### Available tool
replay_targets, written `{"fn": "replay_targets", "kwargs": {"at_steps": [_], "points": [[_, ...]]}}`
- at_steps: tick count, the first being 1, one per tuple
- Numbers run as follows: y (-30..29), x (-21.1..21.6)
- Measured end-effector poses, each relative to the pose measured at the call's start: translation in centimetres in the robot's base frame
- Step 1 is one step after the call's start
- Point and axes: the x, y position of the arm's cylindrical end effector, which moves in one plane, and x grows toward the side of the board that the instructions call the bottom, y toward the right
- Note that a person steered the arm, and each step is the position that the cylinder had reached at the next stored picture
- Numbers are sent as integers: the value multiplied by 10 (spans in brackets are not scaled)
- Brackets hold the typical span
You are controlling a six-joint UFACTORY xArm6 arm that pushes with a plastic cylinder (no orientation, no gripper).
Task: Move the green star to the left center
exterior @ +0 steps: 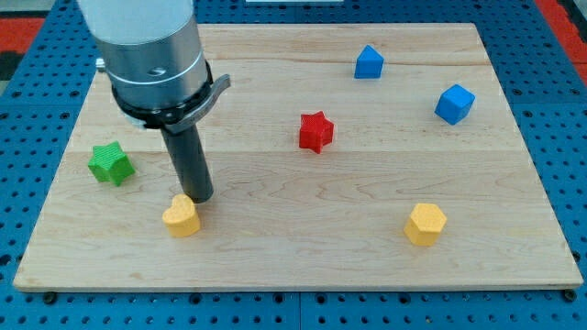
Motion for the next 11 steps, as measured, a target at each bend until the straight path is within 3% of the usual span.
{"fn": "replay_targets", "kwargs": {"at_steps": [4, 7, 8, 9, 10, 11], "points": [[-90, -4], [-99, -105], [-92, -102], [-81, -73], [-120, -27], [-120, -27]]}}
